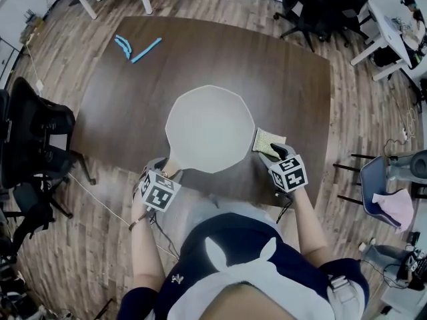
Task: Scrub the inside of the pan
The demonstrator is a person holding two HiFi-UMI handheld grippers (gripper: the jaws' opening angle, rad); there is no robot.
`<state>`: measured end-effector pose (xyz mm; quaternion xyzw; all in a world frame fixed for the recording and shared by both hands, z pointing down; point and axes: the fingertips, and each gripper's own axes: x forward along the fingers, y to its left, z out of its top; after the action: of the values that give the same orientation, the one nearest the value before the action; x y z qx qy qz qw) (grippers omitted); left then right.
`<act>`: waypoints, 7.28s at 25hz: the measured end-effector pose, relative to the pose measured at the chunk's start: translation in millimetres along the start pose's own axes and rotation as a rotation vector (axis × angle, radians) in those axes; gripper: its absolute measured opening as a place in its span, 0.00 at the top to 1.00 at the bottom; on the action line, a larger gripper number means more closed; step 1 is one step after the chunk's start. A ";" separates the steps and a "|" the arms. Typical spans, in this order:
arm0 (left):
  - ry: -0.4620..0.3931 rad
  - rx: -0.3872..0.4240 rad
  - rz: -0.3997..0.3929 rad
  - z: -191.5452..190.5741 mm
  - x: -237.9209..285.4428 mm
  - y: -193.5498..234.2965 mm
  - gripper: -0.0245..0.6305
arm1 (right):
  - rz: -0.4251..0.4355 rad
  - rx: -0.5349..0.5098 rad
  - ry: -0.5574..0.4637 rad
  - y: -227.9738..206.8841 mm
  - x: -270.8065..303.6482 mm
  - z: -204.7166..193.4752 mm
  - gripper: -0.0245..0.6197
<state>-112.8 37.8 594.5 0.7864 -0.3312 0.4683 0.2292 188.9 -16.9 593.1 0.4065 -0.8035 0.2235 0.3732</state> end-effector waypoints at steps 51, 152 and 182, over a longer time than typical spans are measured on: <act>0.084 0.035 -0.017 0.8 8.2 -0.5 0.62 | 0.037 0.282 -0.141 -51.4 -12.0 30.0 0.95; 0.075 0.141 -0.117 -4.3 19.7 15.3 0.62 | 0.623 -0.258 0.175 226.3 138.3 108.2 0.95; 0.084 0.198 -0.131 -2.4 21.9 19.4 0.62 | 0.525 -0.282 0.050 212.0 172.8 144.4 0.95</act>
<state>-121.0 19.6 616.0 0.8049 -0.2213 0.5152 0.1944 -112.8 -75.8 626.5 0.1232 -0.8947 0.2084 0.3753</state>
